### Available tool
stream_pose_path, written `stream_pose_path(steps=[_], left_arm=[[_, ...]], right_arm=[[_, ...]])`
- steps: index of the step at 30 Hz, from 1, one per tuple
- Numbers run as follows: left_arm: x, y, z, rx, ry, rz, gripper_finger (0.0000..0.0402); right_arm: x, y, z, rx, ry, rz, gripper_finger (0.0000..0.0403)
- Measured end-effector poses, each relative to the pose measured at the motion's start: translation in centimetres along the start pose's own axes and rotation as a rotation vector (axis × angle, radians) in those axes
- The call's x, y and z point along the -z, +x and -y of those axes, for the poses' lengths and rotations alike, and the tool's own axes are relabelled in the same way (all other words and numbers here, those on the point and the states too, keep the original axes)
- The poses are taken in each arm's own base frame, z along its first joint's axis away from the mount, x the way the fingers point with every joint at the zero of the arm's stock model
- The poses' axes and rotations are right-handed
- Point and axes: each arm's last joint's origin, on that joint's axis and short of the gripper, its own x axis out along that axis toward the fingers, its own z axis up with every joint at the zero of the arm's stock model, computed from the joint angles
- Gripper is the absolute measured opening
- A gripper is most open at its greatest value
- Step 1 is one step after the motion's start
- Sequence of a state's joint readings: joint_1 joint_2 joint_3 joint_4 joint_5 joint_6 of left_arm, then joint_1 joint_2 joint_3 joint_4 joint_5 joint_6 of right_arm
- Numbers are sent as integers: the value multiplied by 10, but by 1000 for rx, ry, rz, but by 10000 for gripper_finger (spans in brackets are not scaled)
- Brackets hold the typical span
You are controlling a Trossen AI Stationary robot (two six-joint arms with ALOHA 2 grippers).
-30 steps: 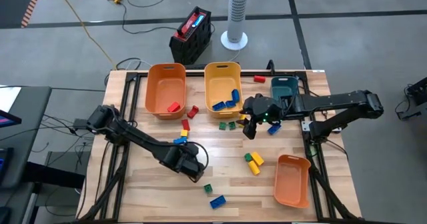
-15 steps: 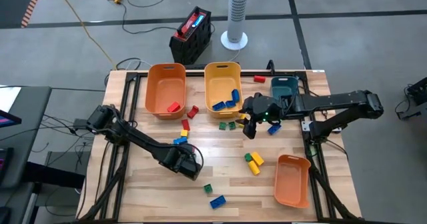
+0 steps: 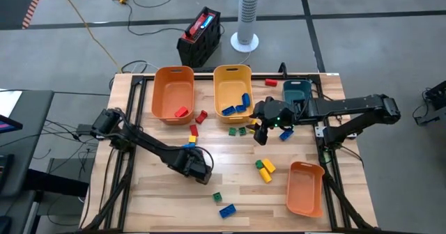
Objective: Sort blocks
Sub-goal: Put the green game piece into the blue bin
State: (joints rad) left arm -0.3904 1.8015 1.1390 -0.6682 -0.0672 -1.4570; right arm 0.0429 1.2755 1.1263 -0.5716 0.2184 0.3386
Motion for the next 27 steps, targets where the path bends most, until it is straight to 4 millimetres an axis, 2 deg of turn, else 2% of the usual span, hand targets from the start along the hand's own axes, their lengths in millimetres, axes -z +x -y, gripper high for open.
stream_pose_path(steps=[9,14,21,24,27], left_arm=[[-2,4,-5,-18,-9,0,299],[-11,5,-6,-22,8,19,247],[-19,4,-5,9,72,7,137],[-19,-1,-4,25,104,2,133],[-21,-17,-6,60,109,7,133]], right_arm=[[0,0,1,4,4,1,225],[-1,1,3,10,10,2,225],[-1,1,4,10,13,2,225],[-1,1,4,13,14,2,225],[-2,1,5,15,13,2,225]])
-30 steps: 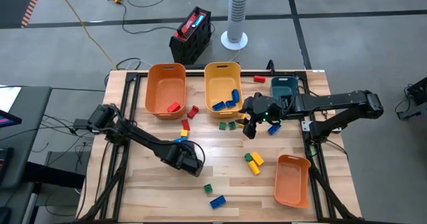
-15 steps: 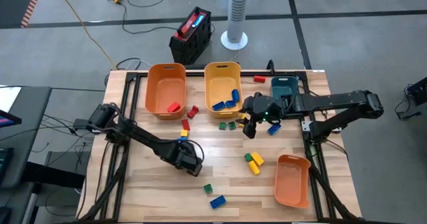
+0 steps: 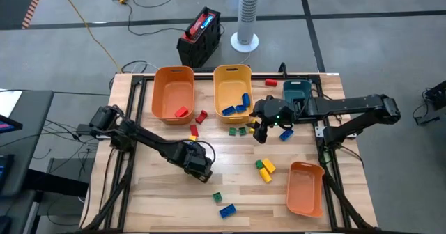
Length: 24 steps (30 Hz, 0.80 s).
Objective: Sort blocks
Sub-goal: Put the green game piece into the blue bin
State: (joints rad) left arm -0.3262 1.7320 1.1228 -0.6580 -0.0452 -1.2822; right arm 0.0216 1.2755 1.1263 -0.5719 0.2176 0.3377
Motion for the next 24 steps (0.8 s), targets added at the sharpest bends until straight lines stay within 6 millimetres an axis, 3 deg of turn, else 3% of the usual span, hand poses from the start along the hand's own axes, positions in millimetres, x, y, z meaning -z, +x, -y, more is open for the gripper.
stream_pose_path(steps=[3,7,13,19,24], left_arm=[[-6,-25,-5,29,-17,52,133],[-20,-76,-18,126,-76,227,133],[-43,-152,-62,191,-188,537,137],[-55,-182,-99,140,-242,633,139],[-67,-190,-96,222,-194,703,141]], right_arm=[[0,0,1,4,0,0,225],[-1,1,3,7,2,1,225],[-3,1,2,0,12,19,225],[-5,1,1,-12,26,38,225],[-6,0,0,-21,39,50,225]])
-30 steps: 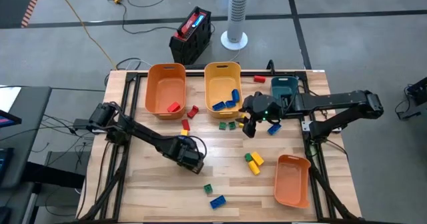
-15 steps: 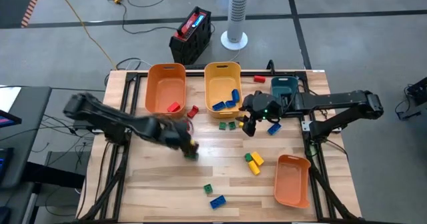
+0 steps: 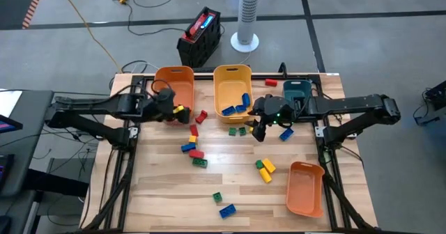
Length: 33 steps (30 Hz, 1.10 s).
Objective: Sort blocks
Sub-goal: Put the green game piece into the blue bin
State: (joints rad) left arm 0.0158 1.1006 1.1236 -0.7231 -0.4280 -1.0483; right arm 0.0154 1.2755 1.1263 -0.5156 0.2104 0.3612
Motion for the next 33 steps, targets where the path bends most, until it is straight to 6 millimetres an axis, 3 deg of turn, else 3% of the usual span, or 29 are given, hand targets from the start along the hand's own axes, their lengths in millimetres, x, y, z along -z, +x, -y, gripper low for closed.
stream_pose_path(steps=[5,13,22,33], left_arm=[[-6,15,25,171,38,86,142],[-28,34,59,566,-36,171,143],[-51,24,69,842,-142,249,143],[-57,15,74,965,-179,289,143]], right_arm=[[-9,-2,-8,-54,-18,108,226],[-36,-18,-21,-130,-213,422,234],[-58,-55,-22,-101,-402,565,282],[-85,-48,-30,-40,-527,664,318]])
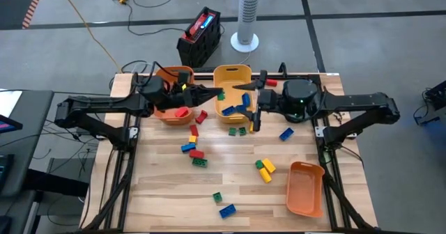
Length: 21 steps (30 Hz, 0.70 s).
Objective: Sort blocks
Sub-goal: Put the green game piece into the blue bin
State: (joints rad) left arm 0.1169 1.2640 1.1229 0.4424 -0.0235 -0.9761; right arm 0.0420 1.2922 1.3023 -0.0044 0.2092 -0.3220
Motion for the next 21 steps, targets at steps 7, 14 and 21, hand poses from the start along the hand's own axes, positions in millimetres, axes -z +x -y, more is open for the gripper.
stream_pose_path(steps=[7,14,21], left_arm=[[1,0,0,6,-16,-13,143],[2,0,2,13,-16,-17,143],[4,0,3,16,-12,-25,143]], right_arm=[[-7,17,0,8,-55,11,322],[-8,38,-1,13,-104,0,322],[-8,48,1,27,-94,8,315]])
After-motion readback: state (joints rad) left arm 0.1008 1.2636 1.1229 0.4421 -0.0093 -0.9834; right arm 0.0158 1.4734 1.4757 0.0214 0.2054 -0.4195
